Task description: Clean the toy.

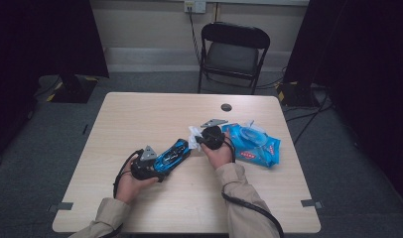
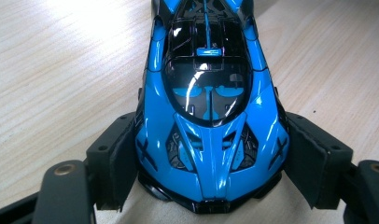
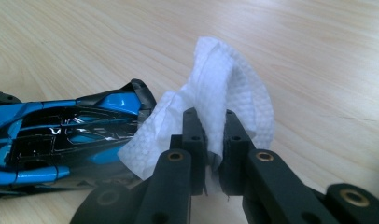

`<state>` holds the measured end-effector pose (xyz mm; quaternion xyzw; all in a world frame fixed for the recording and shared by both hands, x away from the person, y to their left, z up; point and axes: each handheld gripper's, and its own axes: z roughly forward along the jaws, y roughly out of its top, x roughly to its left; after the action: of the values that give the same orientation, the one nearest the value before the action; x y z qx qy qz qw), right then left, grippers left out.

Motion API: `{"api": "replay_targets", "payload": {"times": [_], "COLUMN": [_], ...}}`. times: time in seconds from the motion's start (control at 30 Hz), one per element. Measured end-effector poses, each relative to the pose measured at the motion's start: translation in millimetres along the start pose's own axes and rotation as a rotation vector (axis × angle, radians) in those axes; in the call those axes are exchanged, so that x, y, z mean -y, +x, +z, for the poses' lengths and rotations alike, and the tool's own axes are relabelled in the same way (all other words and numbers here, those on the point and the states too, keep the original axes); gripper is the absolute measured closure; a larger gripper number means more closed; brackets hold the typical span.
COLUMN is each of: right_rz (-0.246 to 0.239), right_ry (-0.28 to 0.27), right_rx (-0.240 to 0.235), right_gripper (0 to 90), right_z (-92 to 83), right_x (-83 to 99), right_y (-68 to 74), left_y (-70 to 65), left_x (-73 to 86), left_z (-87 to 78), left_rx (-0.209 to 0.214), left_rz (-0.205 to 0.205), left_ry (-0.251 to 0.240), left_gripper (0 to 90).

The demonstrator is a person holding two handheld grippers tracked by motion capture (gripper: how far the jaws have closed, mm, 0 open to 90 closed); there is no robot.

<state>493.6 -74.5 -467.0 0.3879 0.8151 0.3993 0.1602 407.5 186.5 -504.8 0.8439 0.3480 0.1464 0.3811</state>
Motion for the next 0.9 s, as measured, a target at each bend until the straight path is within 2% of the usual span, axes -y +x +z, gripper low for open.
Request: {"api": "replay_targets", "payload": {"times": [0.07, 0.2, 0.57, 0.73, 0.9], "right_rz": [0.013, -0.002, -0.086, -0.124, -0.147], "right_ry": [-0.021, -0.055, -0.107, -0.113, -0.104], "right_rx": [-0.01, -0.037, -0.123, -0.178, -0.219], "right_gripper": [83.6, 83.5, 83.4, 83.3, 83.3], "right_z": [-5.5, -15.9, -39.2, -41.8, -35.7], "right_x": [-0.6, -6.1, -19.3, -17.7, -12.3], "right_y": [-1.3, 4.2, 31.4, 51.0, 68.0], "left_y": [0.0, 0.0, 0.0, 0.0, 0.0], "left_x": [0.0, 0.0, 0.0, 0.0, 0.0], "left_z": [0.0, 0.0, 0.0, 0.0, 0.0], "left_rx": [0.0, 0.0, 0.0, 0.0, 0.0], "left_rz": [0.0, 0.0, 0.001, 0.001, 0.001], "left_ry": [0.0, 0.0, 0.0, 0.0, 0.0], "left_gripper": [25.3, 25.3, 25.3, 25.3, 25.3]}}
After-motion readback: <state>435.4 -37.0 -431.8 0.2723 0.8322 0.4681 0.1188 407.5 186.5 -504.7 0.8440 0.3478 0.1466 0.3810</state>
